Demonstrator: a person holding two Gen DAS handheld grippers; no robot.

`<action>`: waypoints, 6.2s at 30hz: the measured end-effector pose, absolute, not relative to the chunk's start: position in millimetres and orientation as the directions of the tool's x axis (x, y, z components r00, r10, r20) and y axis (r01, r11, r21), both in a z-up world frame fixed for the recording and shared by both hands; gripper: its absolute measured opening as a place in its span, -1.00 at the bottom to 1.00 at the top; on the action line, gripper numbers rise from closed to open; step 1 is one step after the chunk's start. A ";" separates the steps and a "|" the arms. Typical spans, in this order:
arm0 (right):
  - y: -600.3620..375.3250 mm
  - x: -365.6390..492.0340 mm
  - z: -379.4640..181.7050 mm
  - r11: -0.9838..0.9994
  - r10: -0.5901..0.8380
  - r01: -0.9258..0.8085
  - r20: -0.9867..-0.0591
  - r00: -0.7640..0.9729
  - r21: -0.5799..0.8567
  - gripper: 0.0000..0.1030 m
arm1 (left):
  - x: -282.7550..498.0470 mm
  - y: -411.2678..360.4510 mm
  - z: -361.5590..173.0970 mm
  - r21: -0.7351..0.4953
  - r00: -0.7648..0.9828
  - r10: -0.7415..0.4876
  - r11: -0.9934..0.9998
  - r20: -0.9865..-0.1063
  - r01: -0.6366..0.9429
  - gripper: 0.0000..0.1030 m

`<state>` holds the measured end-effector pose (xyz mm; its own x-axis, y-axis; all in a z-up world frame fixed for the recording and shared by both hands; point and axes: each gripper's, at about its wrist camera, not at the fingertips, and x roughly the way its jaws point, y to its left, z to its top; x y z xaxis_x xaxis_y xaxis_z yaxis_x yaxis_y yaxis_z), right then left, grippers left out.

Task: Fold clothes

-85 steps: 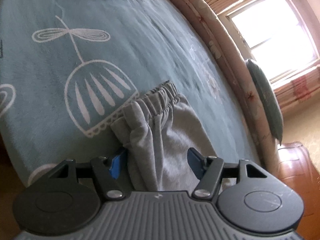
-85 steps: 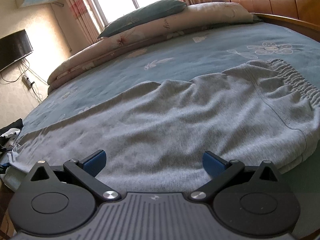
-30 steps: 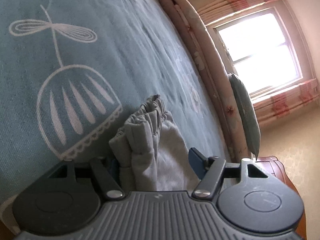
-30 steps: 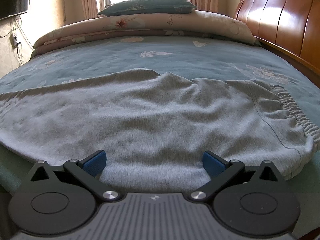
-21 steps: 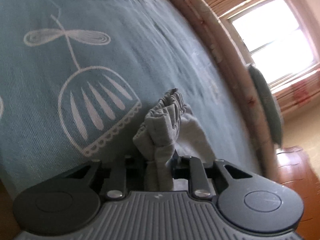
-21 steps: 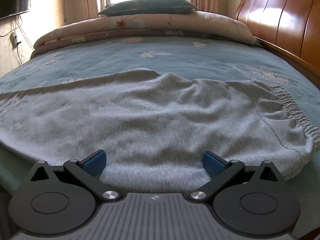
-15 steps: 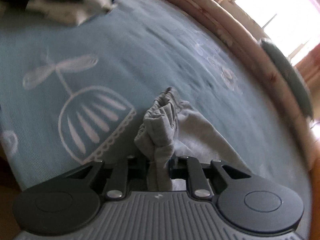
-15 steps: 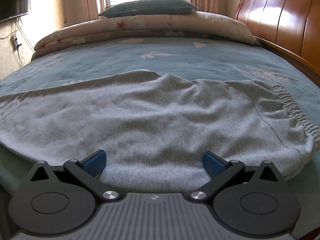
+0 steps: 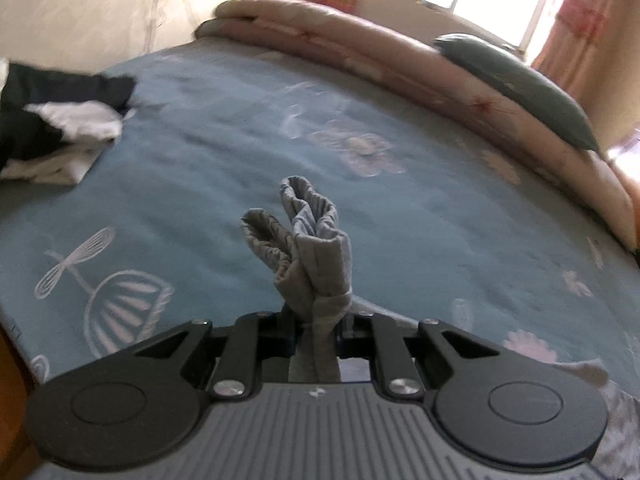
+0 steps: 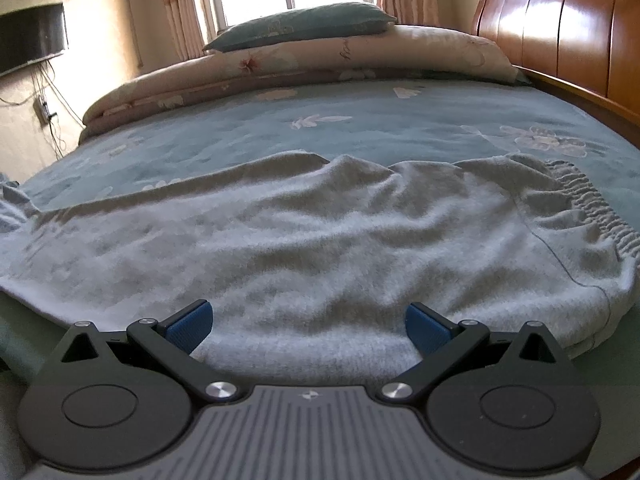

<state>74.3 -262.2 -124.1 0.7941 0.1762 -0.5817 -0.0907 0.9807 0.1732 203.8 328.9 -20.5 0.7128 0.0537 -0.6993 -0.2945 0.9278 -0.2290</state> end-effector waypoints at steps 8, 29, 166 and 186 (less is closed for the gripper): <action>-266.6 71.9 -122.8 0.970 0.213 -0.102 -0.565 0.797 0.221 1.00 | 207.4 278.8 4.6 -0.265 0.744 -0.045 0.947 -0.667 -0.180 -0.73; -269.6 70.3 -122.9 0.962 0.233 -0.107 -0.554 0.799 0.250 1.00 | 210.2 168.4 9.4 -0.305 0.714 -0.241 0.952 -0.658 0.041 -0.74; -221.3 106.9 -118.1 0.903 0.424 -0.311 -0.504 0.752 0.295 1.00 | 146.9 61.6 -80.3 0.188 0.549 -0.312 0.716 -0.776 0.672 -0.25; -225.3 103.2 -135.7 0.892 0.443 -0.330 -0.451 0.775 0.308 1.00 | 140.5 26.2 -97.4 0.419 0.604 -0.168 0.577 -0.779 0.701 -0.87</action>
<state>103.2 -225.3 -135.7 0.7753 0.4425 -0.4507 -0.3302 0.8922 0.3080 140.5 26.2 -97.4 0.6043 -0.1679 -0.7789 0.7010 0.5768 0.4194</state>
